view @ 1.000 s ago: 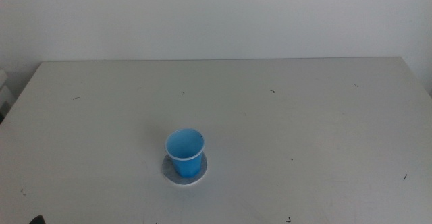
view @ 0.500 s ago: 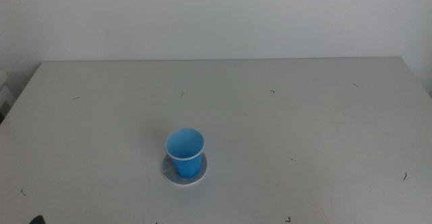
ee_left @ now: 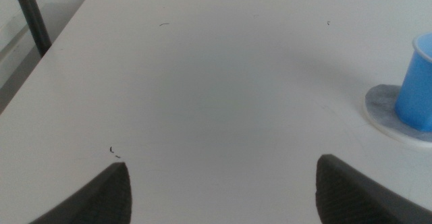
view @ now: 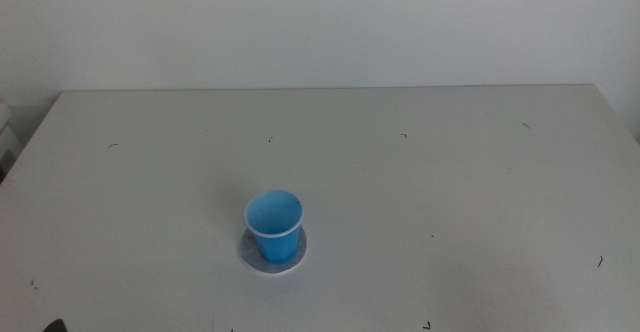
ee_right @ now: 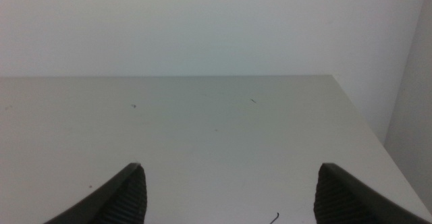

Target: Place an empty cup on a cup mat.

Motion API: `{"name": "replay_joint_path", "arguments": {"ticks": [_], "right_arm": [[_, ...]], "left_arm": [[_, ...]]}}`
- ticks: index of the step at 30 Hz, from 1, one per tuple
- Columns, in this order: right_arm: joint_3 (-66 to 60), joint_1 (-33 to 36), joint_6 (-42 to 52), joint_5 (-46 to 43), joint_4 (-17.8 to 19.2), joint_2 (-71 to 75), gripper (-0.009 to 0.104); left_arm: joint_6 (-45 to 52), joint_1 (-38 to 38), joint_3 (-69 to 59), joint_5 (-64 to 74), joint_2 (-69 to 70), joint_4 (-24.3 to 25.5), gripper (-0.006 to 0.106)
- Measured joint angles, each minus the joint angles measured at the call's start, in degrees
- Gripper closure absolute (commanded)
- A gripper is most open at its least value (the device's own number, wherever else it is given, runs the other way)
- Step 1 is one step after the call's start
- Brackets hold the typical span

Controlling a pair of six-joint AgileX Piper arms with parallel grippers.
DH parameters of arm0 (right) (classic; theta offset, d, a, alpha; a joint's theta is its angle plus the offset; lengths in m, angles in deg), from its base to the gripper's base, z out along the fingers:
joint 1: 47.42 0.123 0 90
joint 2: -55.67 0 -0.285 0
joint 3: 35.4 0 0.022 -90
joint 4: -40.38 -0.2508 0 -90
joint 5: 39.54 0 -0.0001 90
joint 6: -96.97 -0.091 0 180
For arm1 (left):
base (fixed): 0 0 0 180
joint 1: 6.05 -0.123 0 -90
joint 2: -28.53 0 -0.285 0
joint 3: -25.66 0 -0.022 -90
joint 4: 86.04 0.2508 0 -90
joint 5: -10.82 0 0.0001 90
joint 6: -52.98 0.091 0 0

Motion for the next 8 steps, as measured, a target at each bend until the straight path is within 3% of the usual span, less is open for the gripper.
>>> {"name": "replay_joint_path", "arguments": {"ticks": [8], "right_arm": [[-0.6,0.0,0.0,0.1,2.8,0.0,0.031]], "left_arm": [[0.0,0.0,0.0,0.0,0.0,0.0,-0.005]]}}
